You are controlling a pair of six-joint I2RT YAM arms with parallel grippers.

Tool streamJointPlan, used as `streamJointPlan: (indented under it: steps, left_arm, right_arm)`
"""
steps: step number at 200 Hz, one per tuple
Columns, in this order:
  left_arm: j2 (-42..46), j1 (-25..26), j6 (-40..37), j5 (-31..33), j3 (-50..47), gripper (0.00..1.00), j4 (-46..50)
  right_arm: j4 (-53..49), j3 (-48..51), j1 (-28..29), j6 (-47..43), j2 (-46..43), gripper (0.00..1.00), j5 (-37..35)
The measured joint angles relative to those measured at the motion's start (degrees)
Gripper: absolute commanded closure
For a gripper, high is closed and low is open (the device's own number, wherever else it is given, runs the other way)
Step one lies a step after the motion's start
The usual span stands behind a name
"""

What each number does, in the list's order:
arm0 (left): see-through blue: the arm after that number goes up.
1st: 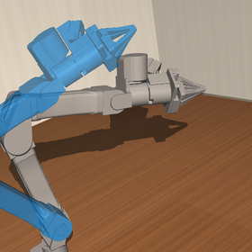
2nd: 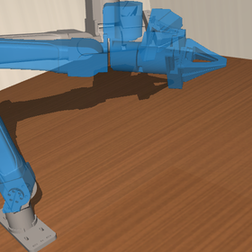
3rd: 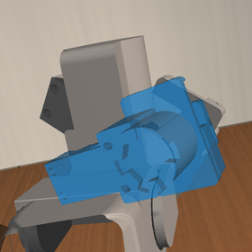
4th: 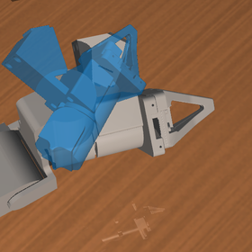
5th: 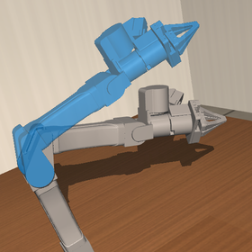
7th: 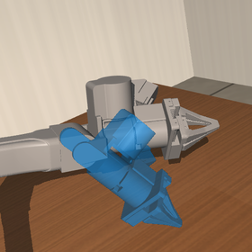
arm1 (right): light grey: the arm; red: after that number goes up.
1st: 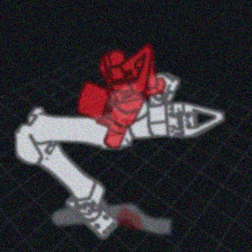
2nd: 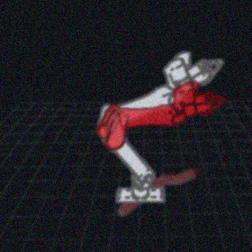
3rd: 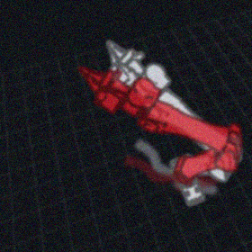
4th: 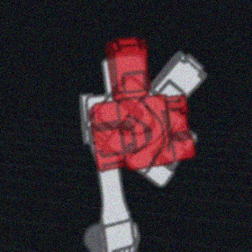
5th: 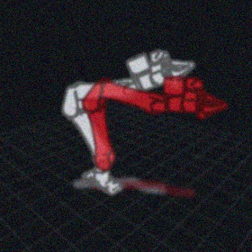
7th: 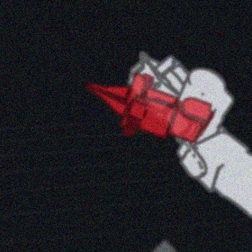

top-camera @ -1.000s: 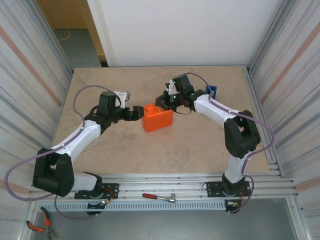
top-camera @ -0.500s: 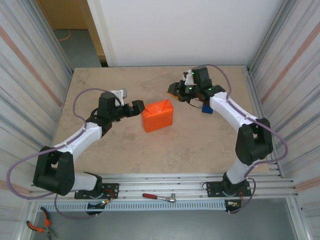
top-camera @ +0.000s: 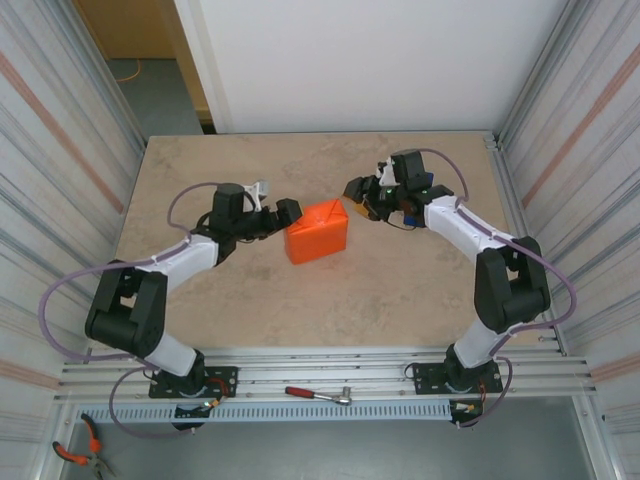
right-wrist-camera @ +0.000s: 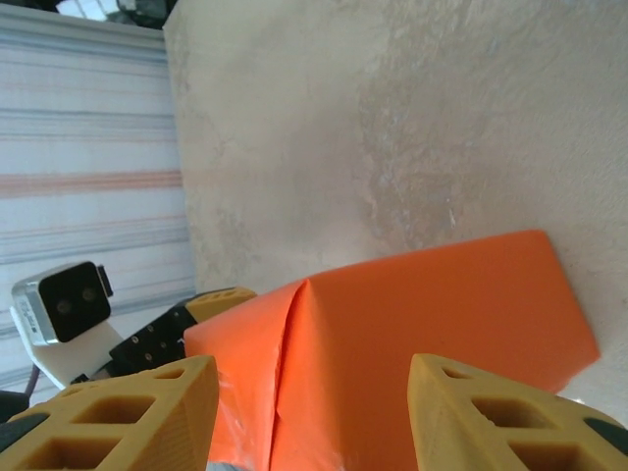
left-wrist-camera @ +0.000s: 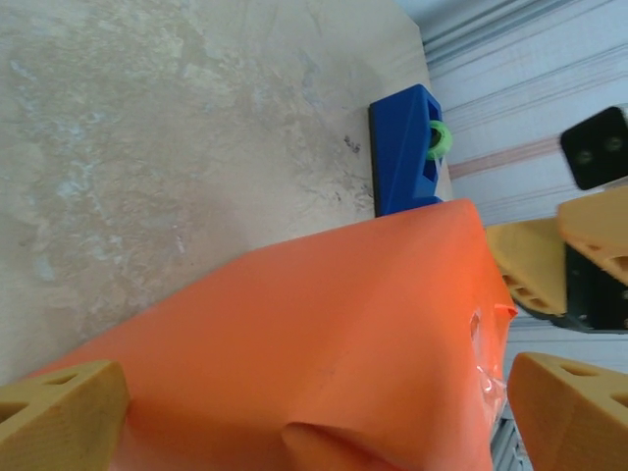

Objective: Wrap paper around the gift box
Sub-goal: Adjust the gift box at the center of the table.

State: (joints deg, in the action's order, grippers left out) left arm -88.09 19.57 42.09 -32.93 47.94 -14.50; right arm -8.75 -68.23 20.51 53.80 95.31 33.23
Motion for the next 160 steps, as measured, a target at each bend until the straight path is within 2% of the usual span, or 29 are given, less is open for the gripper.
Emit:
streamJointPlan:
  steps: [38, 69, 116, 160]
  left_arm:
    - [-4.57, 0.02, 0.11, -2.03, 3.93, 0.01, -0.63]
    - [-8.37, 0.17, -0.79, -3.58, 7.56, 0.01, 0.02]
    - [-12.83, -0.11, -2.64, -5.53, 12.33, 0.01, 1.75]
    - [-13.62, -2.01, -3.32, -6.73, 15.43, 0.01, 3.65]
  right_arm:
    - [5.31, 3.15, 1.62, 3.34, 0.17, 0.53, 0.13]
    - [9.62, 7.61, 2.12, 6.12, -2.05, 0.53, -0.44]
    - [13.99, 14.08, 4.39, 10.67, -7.23, 0.30, -2.03]
    - [11.74, 14.62, 2.89, 11.04, -11.72, 0.27, -3.61]
